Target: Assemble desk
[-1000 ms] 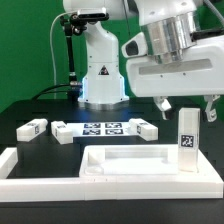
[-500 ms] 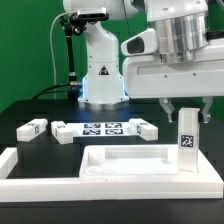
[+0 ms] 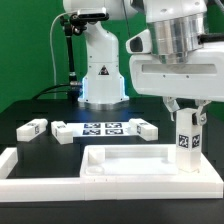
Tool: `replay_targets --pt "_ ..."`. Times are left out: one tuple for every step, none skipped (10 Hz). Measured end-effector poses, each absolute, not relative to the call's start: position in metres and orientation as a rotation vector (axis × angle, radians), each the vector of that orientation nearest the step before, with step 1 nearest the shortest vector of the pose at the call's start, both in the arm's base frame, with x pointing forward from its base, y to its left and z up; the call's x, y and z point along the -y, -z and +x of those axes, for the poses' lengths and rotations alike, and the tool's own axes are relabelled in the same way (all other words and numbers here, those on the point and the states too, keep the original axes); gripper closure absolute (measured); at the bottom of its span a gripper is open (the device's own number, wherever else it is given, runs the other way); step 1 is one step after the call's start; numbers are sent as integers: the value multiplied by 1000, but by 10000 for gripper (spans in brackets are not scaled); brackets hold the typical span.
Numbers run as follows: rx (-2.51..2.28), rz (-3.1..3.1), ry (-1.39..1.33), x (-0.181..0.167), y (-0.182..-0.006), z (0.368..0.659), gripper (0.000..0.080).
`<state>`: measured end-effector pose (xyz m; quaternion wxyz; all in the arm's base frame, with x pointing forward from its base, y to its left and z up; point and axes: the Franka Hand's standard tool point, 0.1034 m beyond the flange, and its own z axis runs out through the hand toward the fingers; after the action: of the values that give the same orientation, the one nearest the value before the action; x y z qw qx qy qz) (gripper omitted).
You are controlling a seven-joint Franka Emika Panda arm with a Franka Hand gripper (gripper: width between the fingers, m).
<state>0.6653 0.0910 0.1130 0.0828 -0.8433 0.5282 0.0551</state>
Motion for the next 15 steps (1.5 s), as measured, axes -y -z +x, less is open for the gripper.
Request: replay_targets --pt "-1748 -2372 -177 -90 -113 666 508" --pt "-1904 -2215 -185 -91 -113 665 508" --pt "-2079 -2023 -188 -95 -112 665 508" --pt "-2240 -1797 -159 -102 -113 665 508" --pt "-2287 -1727 -144 -105 -113 664 508" --pt "-2237 -1831 -159 -107 -113 660 495" --pt "-2140 -1996 -206 -112 -112 654 495" --pt "-2009 -2154 -215 -113 -112 653 312" --pt "-1805 -2354 -197 -111 -114 653 205" --pt "-1586 -2540 -207 -112 -115 651 205" --pt "-1419 -2669 -217 -116 -115 651 159" --pt "-1381 -2678 -200 -116 -115 653 152" --pt "-1270 -2729 -191 -115 -114 653 152" --pt "-1178 -2767 -184 -115 -114 653 152" --pt "-982 -2849 -168 -110 -114 653 150"
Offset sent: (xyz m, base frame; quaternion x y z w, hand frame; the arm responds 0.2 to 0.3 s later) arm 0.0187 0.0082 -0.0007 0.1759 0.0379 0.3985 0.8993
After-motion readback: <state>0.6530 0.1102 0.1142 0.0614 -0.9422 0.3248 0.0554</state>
